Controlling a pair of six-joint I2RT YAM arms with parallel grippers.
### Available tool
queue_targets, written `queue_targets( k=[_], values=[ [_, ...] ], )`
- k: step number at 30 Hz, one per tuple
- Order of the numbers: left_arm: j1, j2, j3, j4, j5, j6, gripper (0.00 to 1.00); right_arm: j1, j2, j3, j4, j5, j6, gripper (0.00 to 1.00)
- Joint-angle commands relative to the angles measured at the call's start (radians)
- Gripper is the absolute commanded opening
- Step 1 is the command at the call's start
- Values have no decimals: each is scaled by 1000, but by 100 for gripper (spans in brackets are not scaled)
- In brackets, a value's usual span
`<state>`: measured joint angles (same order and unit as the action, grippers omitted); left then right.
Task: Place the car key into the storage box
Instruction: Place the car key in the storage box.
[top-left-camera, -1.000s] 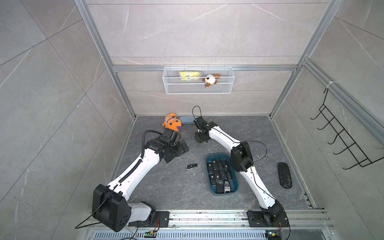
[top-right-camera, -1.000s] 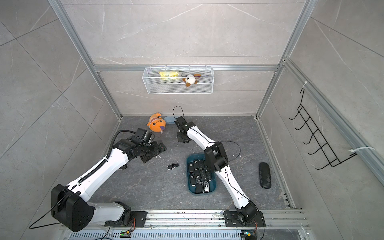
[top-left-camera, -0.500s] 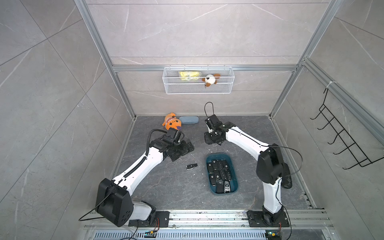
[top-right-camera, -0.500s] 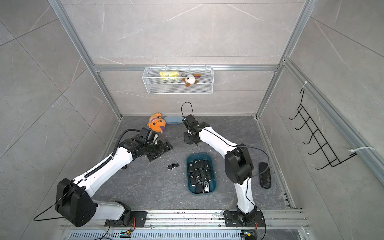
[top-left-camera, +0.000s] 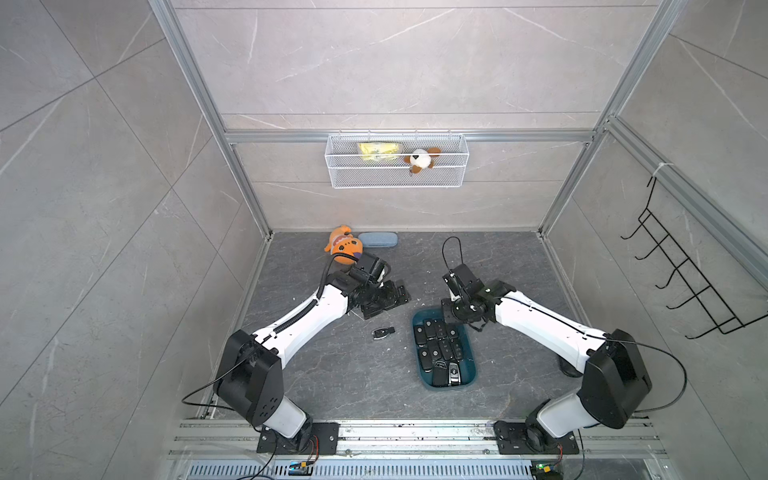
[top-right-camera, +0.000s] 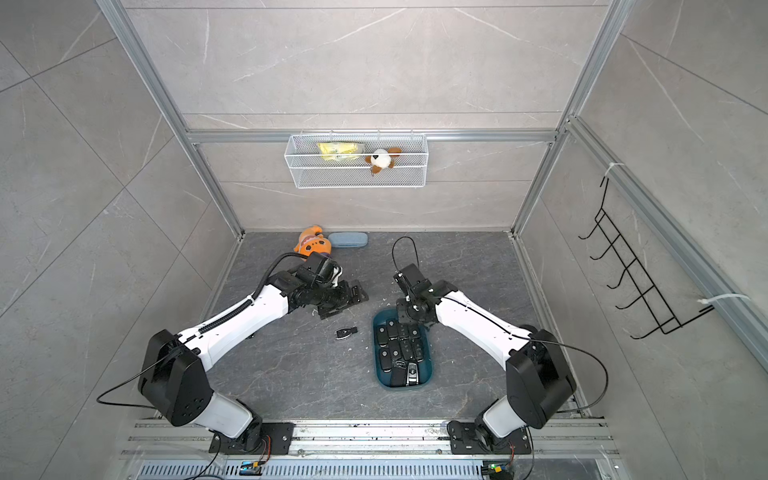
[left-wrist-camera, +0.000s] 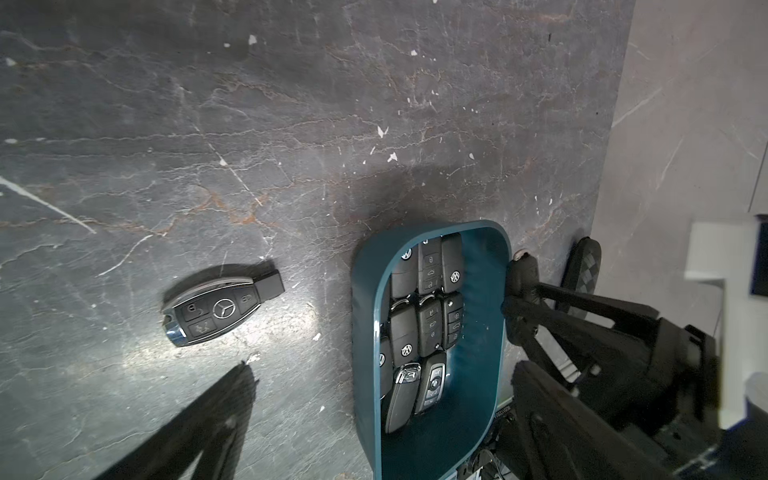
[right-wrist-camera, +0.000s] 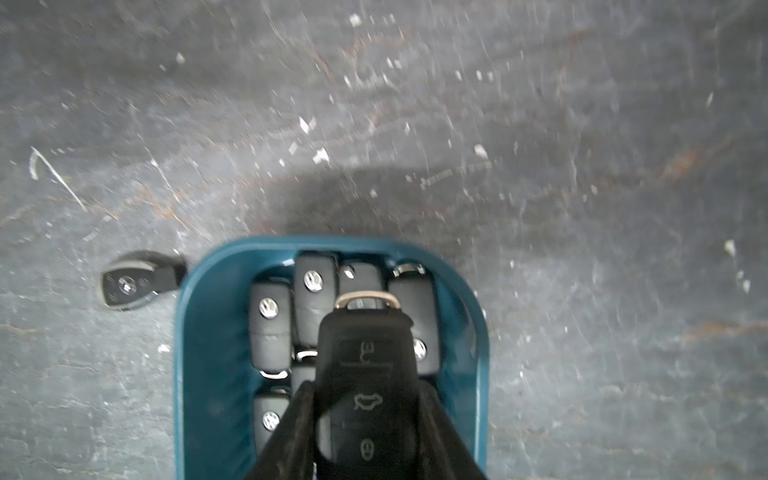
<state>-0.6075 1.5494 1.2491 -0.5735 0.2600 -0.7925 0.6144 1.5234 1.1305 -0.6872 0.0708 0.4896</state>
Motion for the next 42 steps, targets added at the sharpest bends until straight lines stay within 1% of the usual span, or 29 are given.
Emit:
queue_targets(
  k=[1,4,10,19,24,28,32,35,39,41,42],
  values=[
    [-9,13,41,9,38,32,100,12,-38,-64,39,-7,36,30],
    [-12,15,44,10,32,30,100,16,-32,-108,70,-29,37,30],
    [-16,12,42,5,20,23,100,24,43,-126,103,-57,27,31],
    [-17,1,34,-3,7,17,100,24,110,-136,118,3,36,33],
    [-17,0,33,-7,4,19,100,24,129,-144,127,-2,36,35],
    [-17,5,38,-11,4,21,100,24,133,-150,133,-2,40,40],
    [-17,8,42,-15,5,25,100,24,121,-150,133,-2,41,47],
    [-17,9,44,-18,6,27,100,24,112,-144,131,-5,40,48],
    [-17,5,47,-25,-3,34,100,24,81,-122,111,-13,40,52],
    [-17,2,47,-32,-19,34,100,25,54,-109,107,-22,37,57],
    [-16,-1,47,-36,-32,33,100,25,42,-99,103,-26,38,61]
  ],
)
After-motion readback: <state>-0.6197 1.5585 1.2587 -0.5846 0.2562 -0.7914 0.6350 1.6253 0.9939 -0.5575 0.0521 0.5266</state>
